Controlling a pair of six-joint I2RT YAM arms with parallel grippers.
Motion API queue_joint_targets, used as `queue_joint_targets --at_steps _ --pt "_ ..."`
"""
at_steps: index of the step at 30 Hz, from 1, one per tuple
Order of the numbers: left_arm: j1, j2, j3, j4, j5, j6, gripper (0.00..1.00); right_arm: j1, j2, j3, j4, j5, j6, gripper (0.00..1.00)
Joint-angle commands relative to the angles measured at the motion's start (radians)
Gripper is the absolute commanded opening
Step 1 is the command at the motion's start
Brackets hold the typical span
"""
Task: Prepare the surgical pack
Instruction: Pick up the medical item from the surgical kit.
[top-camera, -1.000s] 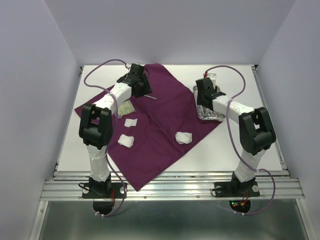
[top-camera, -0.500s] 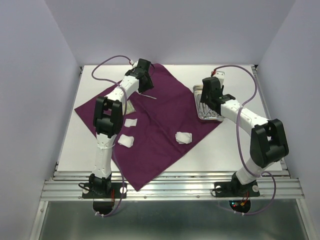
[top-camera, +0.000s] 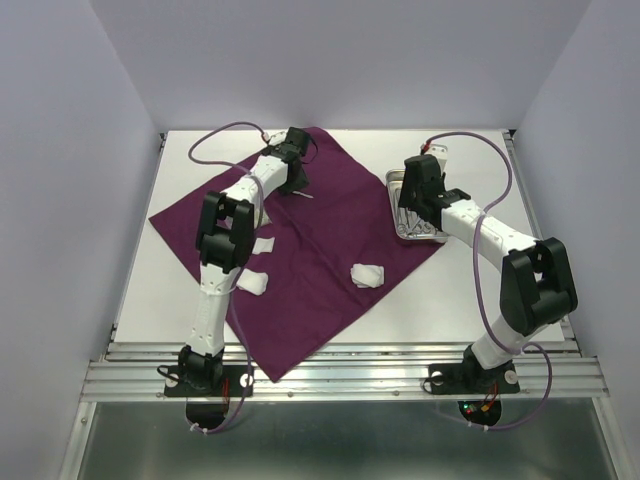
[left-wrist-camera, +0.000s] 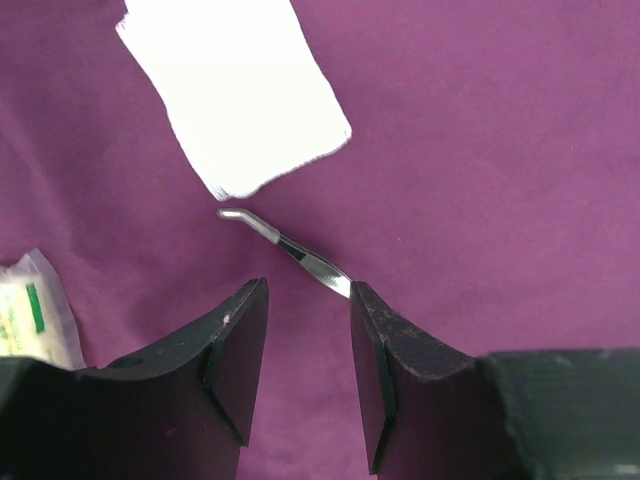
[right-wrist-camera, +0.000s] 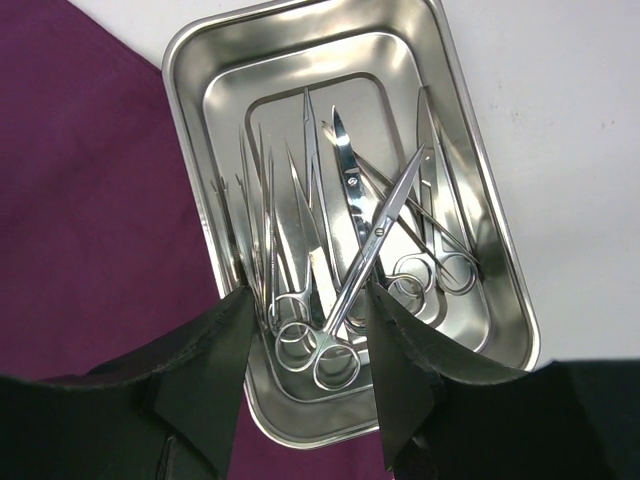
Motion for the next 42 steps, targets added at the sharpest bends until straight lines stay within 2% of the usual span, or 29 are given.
queue_joint_targets --at_steps 1,18,24,26,27,28,36,42 --pt "-0.026 0.016 0.097 -0.036 -0.070 -0.030 0.49 0.005 -0.010 0.008 0.020 -0.029 0.007 0.54" --pt "-0.043 0.080 0.118 -0.084 -0.137 -0.079 0.44 0.005 -0.010 -0.020 0.028 -0.044 0.001 0.55" --pt "-0.043 0.093 0.112 -0.092 -0.136 -0.076 0.31 0.005 -0.016 -0.022 0.028 -0.043 0.001 0.55" --pt "-0.048 0.082 0.101 -0.090 -0.136 -0.075 0.21 0.005 -0.016 -0.023 0.028 -0.043 0.002 0.55" --pt "-0.049 0.074 0.092 -0.092 -0.143 -0.072 0.20 0.005 -0.016 -0.023 0.028 -0.044 0.005 0.54" --pt "-0.052 0.065 0.086 -0.090 -0.148 -0.069 0.15 0.005 -0.016 -0.023 0.029 -0.046 0.004 0.54" --pt "-0.101 -0.126 -0.073 -0.075 -0.191 -0.049 0.15 0.005 -0.008 -0.009 0.028 -0.051 0.006 0.55" --pt "-0.157 -0.260 -0.230 0.034 -0.137 0.026 0.13 0.005 -0.002 -0.002 0.028 -0.066 0.012 0.54"
